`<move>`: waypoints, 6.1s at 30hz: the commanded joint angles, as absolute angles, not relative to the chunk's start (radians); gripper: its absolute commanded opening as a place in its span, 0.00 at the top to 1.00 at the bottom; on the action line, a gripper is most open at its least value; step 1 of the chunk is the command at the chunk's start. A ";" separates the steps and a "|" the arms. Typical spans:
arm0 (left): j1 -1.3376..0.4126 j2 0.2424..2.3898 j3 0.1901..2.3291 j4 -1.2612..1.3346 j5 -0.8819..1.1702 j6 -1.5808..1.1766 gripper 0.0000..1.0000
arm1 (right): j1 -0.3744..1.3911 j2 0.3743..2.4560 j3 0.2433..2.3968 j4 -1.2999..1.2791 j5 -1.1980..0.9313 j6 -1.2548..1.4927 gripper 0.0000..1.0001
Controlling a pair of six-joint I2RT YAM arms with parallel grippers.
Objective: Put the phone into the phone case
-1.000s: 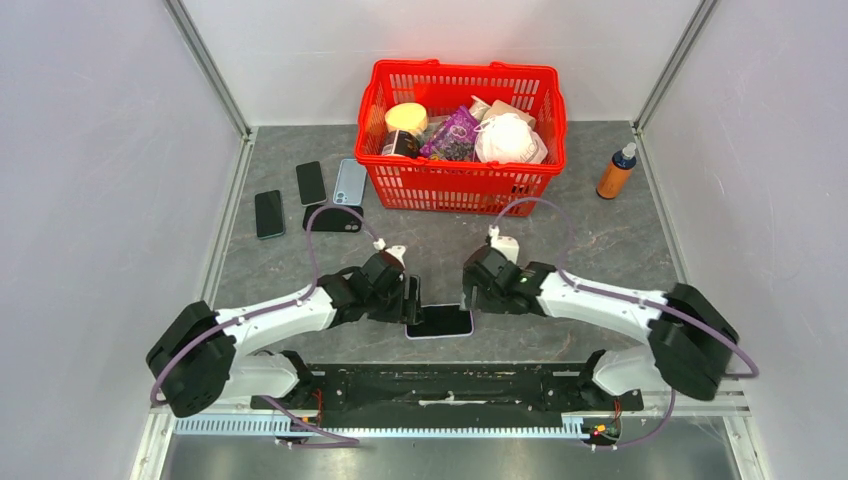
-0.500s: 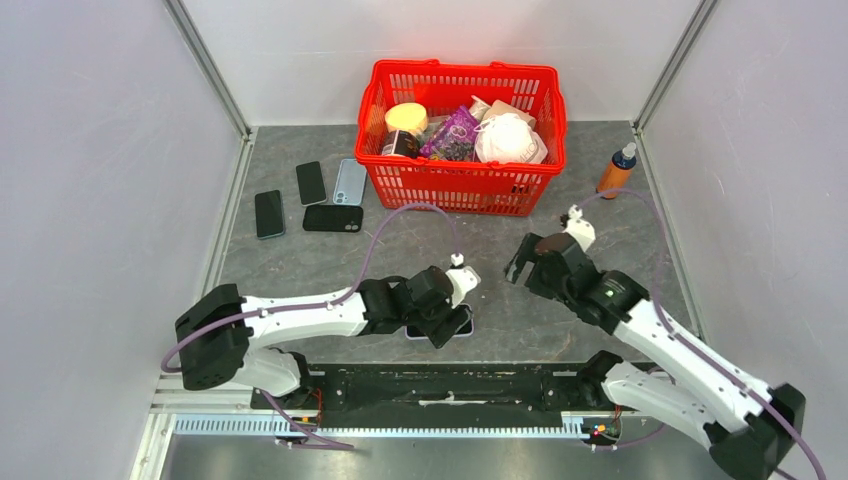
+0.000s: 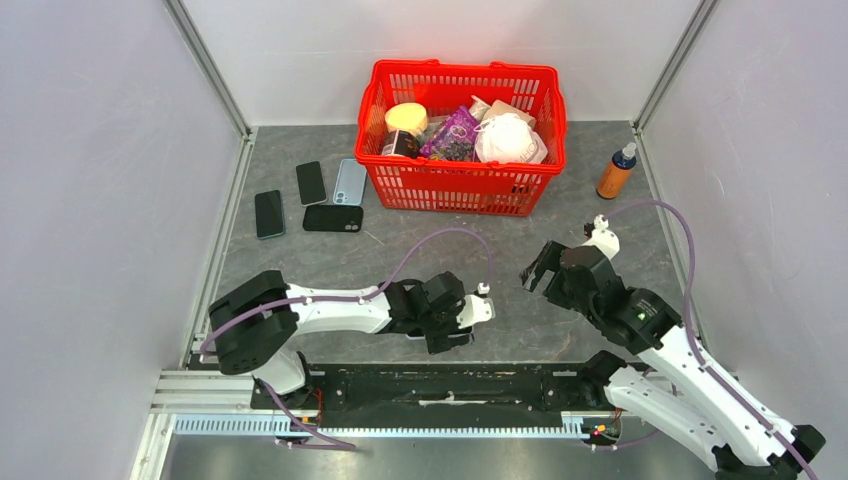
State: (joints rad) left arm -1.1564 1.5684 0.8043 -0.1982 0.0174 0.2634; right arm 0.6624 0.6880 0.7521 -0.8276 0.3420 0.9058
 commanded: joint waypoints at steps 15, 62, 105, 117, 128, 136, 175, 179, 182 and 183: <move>-1.069 1.648 0.878 -0.135 0.154 0.365 0.07 | 0.658 0.677 0.766 -0.842 0.322 0.907 0.03; -0.842 1.910 1.173 -0.126 -0.662 -0.758 0.37 | 0.658 0.745 0.733 -0.803 0.321 0.904 0.04; -0.210 1.806 1.201 -0.503 -0.592 -1.175 0.46 | 0.658 0.858 0.631 -0.607 0.131 0.851 0.06; -0.202 1.916 1.218 -0.537 -0.585 -1.288 0.56 | 0.658 0.938 0.627 -0.551 0.109 0.818 0.06; -0.203 1.787 1.166 -0.554 -0.561 -1.040 0.98 | 0.658 0.944 0.645 -0.554 0.129 0.797 0.06; -0.231 1.405 0.838 -0.389 -0.431 -0.831 0.98 | 0.658 0.963 0.682 -0.581 0.183 0.780 0.06; -1.129 1.740 1.031 -0.212 -0.448 -1.040 0.71 | 0.652 0.925 0.691 -0.697 0.306 0.854 0.05; -1.135 1.718 1.026 -0.200 -0.448 -1.025 0.40 | 0.652 0.909 0.687 -0.697 0.308 0.852 0.03; -1.134 1.657 1.028 -0.238 -0.479 -0.998 0.32 | 0.652 0.901 0.694 -0.701 0.310 0.845 0.03; -1.130 1.617 1.027 -0.264 -0.511 -0.989 0.30 | 0.652 0.898 0.697 -0.702 0.310 0.842 0.03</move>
